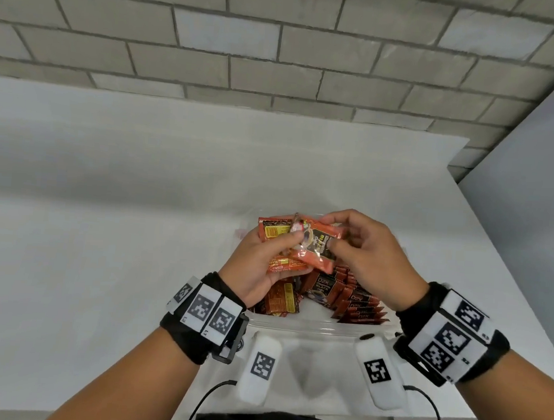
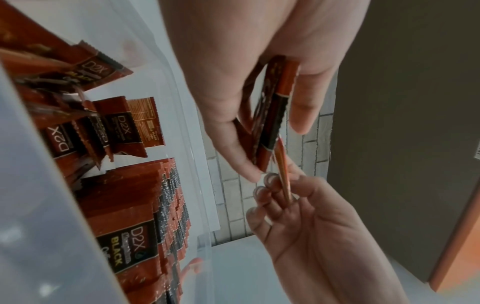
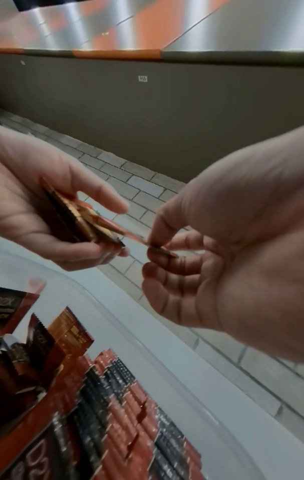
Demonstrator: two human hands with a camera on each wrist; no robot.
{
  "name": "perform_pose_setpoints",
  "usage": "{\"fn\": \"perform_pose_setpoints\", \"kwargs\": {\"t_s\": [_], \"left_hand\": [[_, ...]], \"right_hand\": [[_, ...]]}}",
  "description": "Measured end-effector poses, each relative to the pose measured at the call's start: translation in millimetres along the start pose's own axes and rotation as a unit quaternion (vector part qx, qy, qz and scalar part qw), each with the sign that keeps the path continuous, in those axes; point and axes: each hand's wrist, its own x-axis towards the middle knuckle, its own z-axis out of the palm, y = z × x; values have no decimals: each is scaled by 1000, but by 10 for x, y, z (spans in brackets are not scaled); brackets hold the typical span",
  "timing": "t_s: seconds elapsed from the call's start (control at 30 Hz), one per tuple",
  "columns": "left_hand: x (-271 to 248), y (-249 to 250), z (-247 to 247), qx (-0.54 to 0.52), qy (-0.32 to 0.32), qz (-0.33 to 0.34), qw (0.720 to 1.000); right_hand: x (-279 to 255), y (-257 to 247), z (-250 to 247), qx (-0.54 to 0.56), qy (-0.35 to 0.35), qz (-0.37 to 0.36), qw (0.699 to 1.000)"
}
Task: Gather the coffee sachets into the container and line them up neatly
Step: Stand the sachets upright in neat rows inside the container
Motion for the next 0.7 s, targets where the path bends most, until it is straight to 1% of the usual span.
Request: {"fn": "perform_pose_setpoints", "kwargs": {"t_s": [0.1,0.23,0.3,0.33,0.37,0.4,0.47,0.5,0.57,0.63,0.7], "left_hand": [[4,-12,-29,2,-12,0,1000],[-1,-11,-55,15,-10,22,1000],[-14,7,-88,22,0,27,999],[-19,26,-114,19,9,32,999],[-19,47,-155,9,22,37,999],[-21,69,-206,-7,38,41,998],[-18,106,-325,-32,71,46,996],[-15,109,-383,-36,84,46,995],[-10,89,-459,-37,97,43,994],[-7,68,-483,-42,102,39,993],[-4,56,-494,-48,102,38,993]], "right_hand": [[61,-50,21,18,-31,7,999],[67,-23,39,69,-25,87,994],[62,-25,-2,90,-35,93,991],[70,-29,-42,82,-35,88,992],[90,-25,-93,57,-29,81,995],[114,-19,-145,9,-24,70,997],[169,32,-213,-132,-32,47,990],[189,62,-216,-201,-54,41,977],[213,136,-161,-309,-118,44,943],[247,215,-69,-386,-176,47,904],[289,272,12,-452,-211,42,866]]}}
